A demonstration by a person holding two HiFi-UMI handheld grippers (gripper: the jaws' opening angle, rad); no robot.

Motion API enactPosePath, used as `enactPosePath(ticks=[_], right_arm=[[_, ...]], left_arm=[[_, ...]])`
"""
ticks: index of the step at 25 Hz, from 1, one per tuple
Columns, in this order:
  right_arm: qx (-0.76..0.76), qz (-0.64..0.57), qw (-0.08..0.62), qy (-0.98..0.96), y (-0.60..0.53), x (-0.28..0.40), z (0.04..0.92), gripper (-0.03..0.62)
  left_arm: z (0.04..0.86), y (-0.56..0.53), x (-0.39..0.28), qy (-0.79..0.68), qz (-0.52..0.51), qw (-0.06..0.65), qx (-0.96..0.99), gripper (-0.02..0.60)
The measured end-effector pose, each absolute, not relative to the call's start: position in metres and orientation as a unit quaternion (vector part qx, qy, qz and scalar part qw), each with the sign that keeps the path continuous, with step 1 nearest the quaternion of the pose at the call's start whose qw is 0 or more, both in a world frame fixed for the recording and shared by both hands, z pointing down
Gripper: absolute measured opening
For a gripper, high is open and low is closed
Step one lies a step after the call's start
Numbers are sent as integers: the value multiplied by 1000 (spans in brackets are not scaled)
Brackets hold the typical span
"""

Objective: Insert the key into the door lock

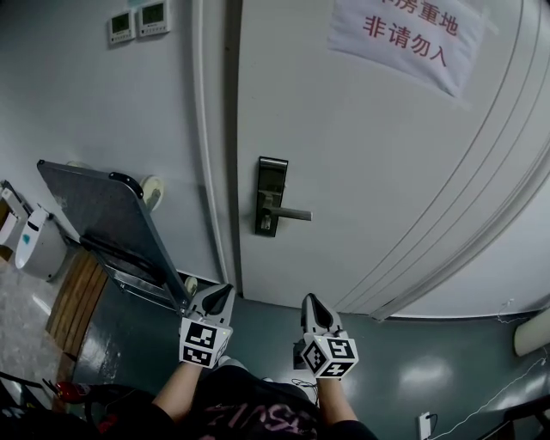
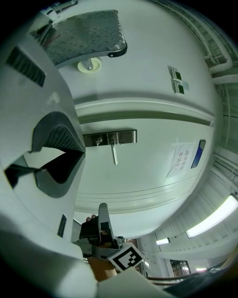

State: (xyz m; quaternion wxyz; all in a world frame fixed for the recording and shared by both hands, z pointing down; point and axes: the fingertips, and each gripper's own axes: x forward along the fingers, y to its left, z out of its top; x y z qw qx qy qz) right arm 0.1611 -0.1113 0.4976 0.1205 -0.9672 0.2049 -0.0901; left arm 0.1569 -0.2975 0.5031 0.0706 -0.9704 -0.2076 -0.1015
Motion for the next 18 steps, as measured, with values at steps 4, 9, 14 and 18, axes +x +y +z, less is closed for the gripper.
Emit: enactPosePath(ticks=[4, 9, 14, 18], right_arm=[[-968, -87, 120, 203, -109, 158, 498, 63], [-968, -86, 120, 204, -108, 158, 498, 63], [-967, -84, 123, 205, -109, 162, 498, 63], [-967, -86, 124, 205, -110, 164, 500, 63]], left_arm=[[502, -297, 153, -207, -99, 72, -971, 12], [502, -298, 153, -203, -98, 71, -972, 12], [502, -299, 154, -200, -100, 72, -972, 12], [501, -298, 156, -203, -97, 75, -972, 12]])
